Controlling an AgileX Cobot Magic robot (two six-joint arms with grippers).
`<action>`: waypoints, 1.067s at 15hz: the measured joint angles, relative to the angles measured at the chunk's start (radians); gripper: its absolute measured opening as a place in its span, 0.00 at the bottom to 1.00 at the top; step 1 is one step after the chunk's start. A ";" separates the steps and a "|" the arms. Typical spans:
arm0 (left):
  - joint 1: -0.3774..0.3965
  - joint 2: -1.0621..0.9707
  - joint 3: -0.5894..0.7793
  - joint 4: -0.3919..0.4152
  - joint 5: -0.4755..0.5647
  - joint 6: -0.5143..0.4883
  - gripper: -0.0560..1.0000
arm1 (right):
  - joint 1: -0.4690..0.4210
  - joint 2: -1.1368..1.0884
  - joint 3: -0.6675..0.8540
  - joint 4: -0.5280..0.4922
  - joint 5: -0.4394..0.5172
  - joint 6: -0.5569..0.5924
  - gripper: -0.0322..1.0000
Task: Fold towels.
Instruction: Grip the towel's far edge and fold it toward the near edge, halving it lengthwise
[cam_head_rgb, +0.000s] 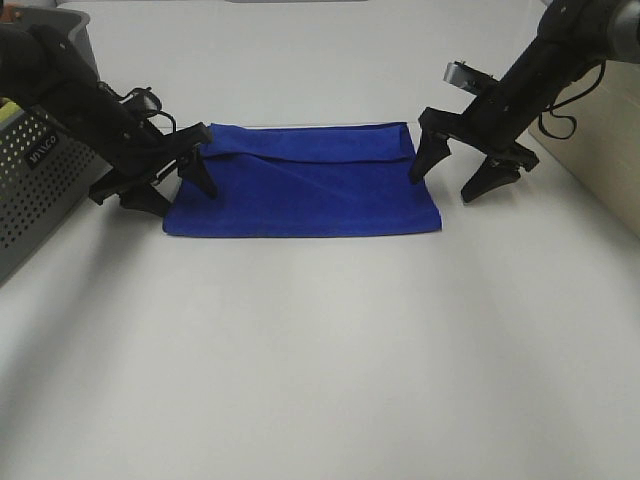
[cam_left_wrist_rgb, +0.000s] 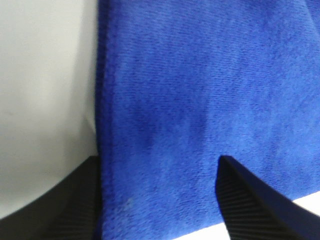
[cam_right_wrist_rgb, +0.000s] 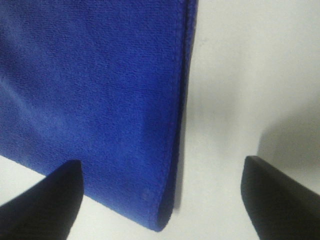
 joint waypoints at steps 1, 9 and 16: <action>-0.008 0.002 0.000 -0.009 -0.004 0.003 0.61 | 0.010 0.000 0.000 -0.001 -0.005 0.000 0.78; -0.026 0.015 0.001 -0.008 -0.034 0.020 0.18 | 0.038 0.063 0.000 0.052 0.020 0.023 0.39; -0.032 0.007 0.001 0.029 0.080 0.055 0.09 | 0.044 0.065 0.004 0.050 0.083 0.087 0.03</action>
